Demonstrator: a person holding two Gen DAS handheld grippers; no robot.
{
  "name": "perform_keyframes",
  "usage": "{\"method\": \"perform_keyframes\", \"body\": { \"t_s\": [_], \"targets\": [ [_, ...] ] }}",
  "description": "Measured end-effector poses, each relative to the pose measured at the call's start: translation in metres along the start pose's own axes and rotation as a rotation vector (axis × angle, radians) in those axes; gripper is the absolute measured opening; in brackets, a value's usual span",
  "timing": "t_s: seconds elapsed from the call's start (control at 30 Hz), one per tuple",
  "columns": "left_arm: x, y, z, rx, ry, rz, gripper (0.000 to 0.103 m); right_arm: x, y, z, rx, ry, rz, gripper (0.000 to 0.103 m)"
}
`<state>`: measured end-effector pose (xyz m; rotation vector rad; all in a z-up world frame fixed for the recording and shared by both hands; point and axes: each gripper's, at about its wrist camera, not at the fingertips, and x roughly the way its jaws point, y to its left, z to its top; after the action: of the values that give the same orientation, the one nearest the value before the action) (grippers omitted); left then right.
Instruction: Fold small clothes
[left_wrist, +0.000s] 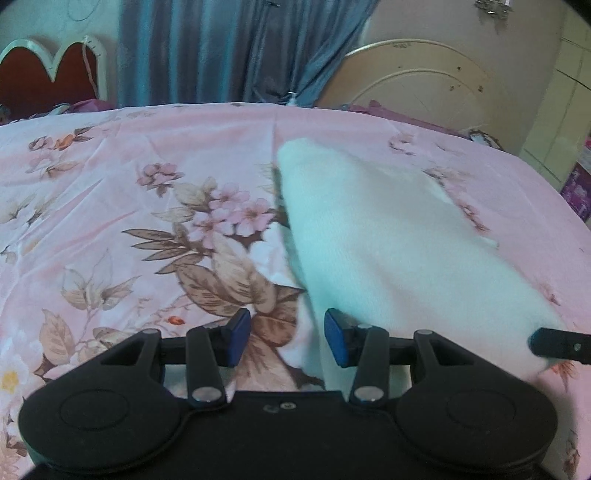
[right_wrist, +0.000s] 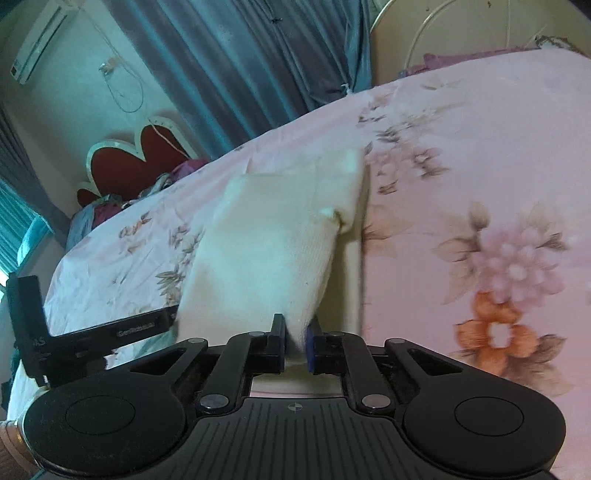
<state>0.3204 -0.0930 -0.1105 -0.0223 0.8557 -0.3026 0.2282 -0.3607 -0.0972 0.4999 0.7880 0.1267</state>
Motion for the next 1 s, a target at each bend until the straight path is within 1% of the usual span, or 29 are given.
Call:
{"method": "perform_keyframes", "body": {
  "t_s": [0.07, 0.1, 0.13, 0.23, 0.27, 0.3, 0.33, 0.4, 0.43, 0.47, 0.53, 0.57, 0.67, 0.7, 0.77, 0.8, 0.83, 0.87, 0.9, 0.93, 0.97, 1.0],
  "targets": [
    [0.003, -0.006, -0.004, 0.016, 0.013, 0.0, 0.043, 0.01, -0.012, -0.008, 0.038, 0.058, -0.008, 0.009],
    [0.007, -0.008, -0.006, 0.03, 0.023, 0.014, 0.042, 0.019, -0.016, -0.014, 0.06, 0.097, -0.009, 0.009],
    [0.01, -0.009, -0.009, 0.042, 0.032, 0.025, 0.042, 0.027, -0.019, -0.02, 0.067, 0.112, -0.014, 0.009],
    [0.011, -0.01, -0.011, 0.097, 0.03, 0.05, 0.04, 0.025, -0.017, -0.015, 0.093, 0.076, -0.026, 0.01],
    [0.011, -0.01, -0.012, 0.117, 0.035, 0.059, 0.038, 0.021, -0.015, -0.014, 0.084, 0.052, -0.033, 0.01],
    [0.011, -0.008, -0.013, 0.131, 0.041, 0.066, 0.038, 0.018, -0.014, -0.013, 0.066, 0.041, -0.051, 0.013],
    [0.01, -0.005, -0.015, 0.13, 0.04, 0.061, 0.038, 0.016, -0.012, -0.014, 0.041, 0.036, -0.075, 0.013],
    [0.007, -0.004, -0.016, 0.123, 0.044, 0.058, 0.037, 0.017, -0.01, -0.016, -0.003, 0.055, -0.104, 0.013],
    [0.006, -0.004, -0.014, 0.115, 0.049, 0.056, 0.036, 0.015, -0.01, -0.015, 0.003, 0.052, -0.106, 0.013],
    [0.002, -0.002, -0.013, 0.091, 0.05, 0.048, 0.036, 0.011, -0.011, -0.014, 0.016, 0.031, -0.111, 0.013],
    [-0.01, 0.005, -0.011, 0.022, 0.02, 0.021, 0.037, -0.002, -0.01, -0.008, 0.02, -0.034, -0.103, 0.013],
    [-0.017, 0.007, -0.009, -0.001, -0.001, 0.008, 0.037, -0.005, -0.008, -0.005, 0.005, -0.049, -0.098, 0.013],
    [-0.032, 0.002, -0.006, 0.009, -0.051, -0.037, 0.038, -0.002, 0.006, 0.002, -0.066, -0.064, -0.094, 0.013],
    [-0.034, -0.002, -0.006, 0.022, -0.057, -0.052, 0.041, 0.001, 0.01, 0.004, -0.078, -0.067, -0.086, 0.013],
    [-0.031, -0.014, -0.008, 0.054, -0.044, -0.086, 0.041, 0.012, 0.015, 0.005, -0.081, -0.052, -0.068, 0.013],
    [-0.028, -0.02, -0.011, 0.069, -0.034, -0.09, 0.041, 0.018, 0.016, 0.003, -0.085, -0.041, -0.063, 0.013],
    [-0.024, -0.024, -0.015, 0.087, -0.027, -0.077, 0.043, 0.024, 0.017, 0.002, -0.097, -0.03, -0.066, 0.013],
    [-0.018, -0.027, -0.02, 0.108, -0.003, -0.04, 0.043, 0.031, 0.018, -0.001, -0.122, -0.015, -0.086, 0.013],
    [-0.011, -0.025, -0.025, 0.098, 0.024, -0.016, 0.043, 0.041, 0.017, -0.005, -0.153, 0.013, -0.126, 0.013],
    [-0.01, -0.02, -0.029, 0.059, 0.022, -0.025, 0.045, 0.048, 0.012, -0.01, -0.169, 0.031, -0.139, 0.012],
    [-0.011, -0.018, -0.03, 0.038, 0.024, -0.025, 0.046, 0.045, 0.007, -0.013, -0.166, 0.017, -0.127, 0.012],
    [-0.012, -0.018, -0.029, 0.046, 0.025, -0.023, 0.046, 0.045, 0.006, -0.011, -0.163, 0.024, -0.125, 0.013]
  ]
}}
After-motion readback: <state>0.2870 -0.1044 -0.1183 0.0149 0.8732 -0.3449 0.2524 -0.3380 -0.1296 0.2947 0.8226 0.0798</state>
